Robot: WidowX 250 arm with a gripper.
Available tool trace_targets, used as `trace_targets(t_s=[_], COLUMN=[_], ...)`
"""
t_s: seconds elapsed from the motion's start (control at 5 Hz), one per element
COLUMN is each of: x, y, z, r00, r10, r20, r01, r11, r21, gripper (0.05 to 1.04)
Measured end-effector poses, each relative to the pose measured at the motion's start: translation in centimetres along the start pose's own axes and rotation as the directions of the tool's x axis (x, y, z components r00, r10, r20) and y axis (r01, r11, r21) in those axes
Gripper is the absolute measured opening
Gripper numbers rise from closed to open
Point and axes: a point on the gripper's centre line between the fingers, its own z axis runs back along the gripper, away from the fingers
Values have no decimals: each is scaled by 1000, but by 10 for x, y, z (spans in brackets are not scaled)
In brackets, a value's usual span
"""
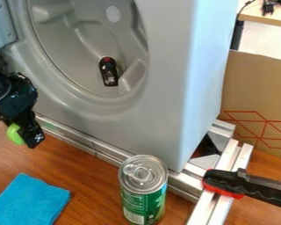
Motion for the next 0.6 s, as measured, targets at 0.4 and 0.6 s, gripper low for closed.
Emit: trace_targets(t_s=[0.4,0.6], x=[9,-14], y=[26,35], z=[-12,-24], r00=[976,967], r10=[-19,24], r20=[216,253], r01=[40,12], r11=[995,990], r21=[-94,-140], gripper=[722,722])
